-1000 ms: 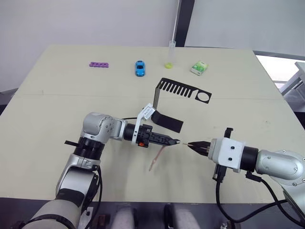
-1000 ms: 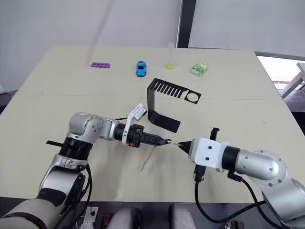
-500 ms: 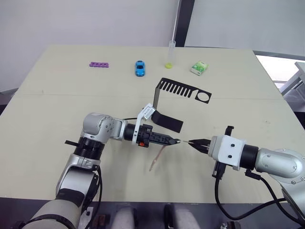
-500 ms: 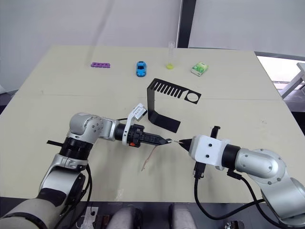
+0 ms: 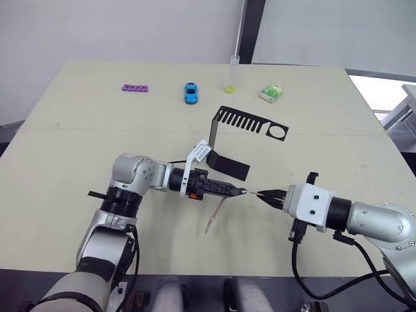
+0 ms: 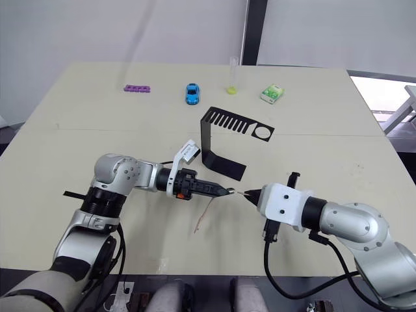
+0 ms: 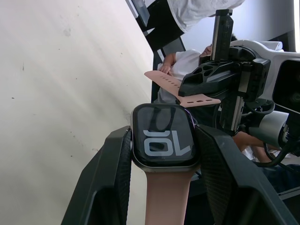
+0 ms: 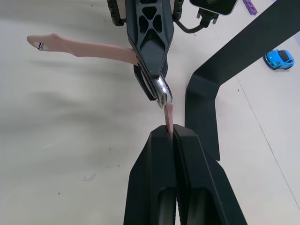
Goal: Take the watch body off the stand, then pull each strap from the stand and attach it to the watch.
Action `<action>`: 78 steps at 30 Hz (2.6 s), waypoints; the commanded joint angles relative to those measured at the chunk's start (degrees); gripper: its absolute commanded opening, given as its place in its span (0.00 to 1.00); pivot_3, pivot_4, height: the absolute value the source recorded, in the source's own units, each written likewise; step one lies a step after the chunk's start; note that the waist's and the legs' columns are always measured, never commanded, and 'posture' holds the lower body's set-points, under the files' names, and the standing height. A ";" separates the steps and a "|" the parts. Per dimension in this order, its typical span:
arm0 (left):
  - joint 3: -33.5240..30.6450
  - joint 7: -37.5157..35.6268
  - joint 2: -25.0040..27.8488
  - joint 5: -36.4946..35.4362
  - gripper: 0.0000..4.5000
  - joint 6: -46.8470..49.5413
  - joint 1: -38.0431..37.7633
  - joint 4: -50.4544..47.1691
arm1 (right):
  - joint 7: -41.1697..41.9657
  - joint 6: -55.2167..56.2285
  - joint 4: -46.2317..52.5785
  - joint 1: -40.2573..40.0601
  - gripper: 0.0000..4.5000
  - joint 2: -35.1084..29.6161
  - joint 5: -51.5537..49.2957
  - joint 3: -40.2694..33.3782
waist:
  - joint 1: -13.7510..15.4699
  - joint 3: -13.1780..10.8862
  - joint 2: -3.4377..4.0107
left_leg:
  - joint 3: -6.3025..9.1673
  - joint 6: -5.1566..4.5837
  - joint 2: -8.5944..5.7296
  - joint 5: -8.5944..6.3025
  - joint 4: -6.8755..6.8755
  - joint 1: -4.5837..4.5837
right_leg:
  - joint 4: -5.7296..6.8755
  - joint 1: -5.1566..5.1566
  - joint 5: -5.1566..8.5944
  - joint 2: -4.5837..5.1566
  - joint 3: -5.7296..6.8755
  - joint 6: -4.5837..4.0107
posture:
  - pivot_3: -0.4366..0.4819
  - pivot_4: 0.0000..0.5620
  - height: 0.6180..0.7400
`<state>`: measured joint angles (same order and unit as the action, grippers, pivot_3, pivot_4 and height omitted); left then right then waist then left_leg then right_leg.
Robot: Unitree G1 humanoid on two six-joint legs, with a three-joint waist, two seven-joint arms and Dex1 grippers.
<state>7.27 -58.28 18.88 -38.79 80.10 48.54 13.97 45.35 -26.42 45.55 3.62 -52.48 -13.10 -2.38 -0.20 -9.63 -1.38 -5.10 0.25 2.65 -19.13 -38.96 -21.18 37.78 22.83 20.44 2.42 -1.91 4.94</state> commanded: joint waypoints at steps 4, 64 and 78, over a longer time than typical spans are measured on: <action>-1.15 0.04 -0.13 -1.64 0.35 -0.23 1.36 -0.73 | -0.74 -0.54 2.07 0.89 0.00 0.71 0.09 0.24 | 0.01 0.00 0.00 | 0.00 0.00 0.00 0.00 0.00 0.00 | 0.00 0.00 0.00 0.00 0.00 0.00 | 0.48 0.27 1.00; -4.89 3.91 -4.15 -3.49 0.35 2.86 1.91 -2.37 | -0.53 -3.34 1.03 7.19 0.00 1.92 3.73 4.18 | -0.04 0.00 0.00 | 0.00 0.01 0.00 0.00 -0.02 0.00 | 0.02 0.01 0.00 0.01 0.01 0.00 | 0.48 0.27 1.00; -5.24 4.57 -5.00 -3.79 0.35 3.47 1.97 -3.02 | -0.73 -4.45 0.14 9.30 0.00 2.36 4.81 5.70 | -0.03 0.00 0.00 | -0.01 0.01 0.00 -0.01 -0.02 0.00 | 0.02 0.02 0.00 0.01 0.01 0.00 | 0.48 0.27 1.00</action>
<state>1.69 -53.23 15.62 -39.61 83.16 49.25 13.82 45.35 -31.50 44.41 11.73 -50.97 -8.16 3.32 -0.24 -9.63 -1.38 -5.10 0.26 2.65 -19.13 -38.98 -21.19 37.80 22.84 20.44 2.43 -1.90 4.94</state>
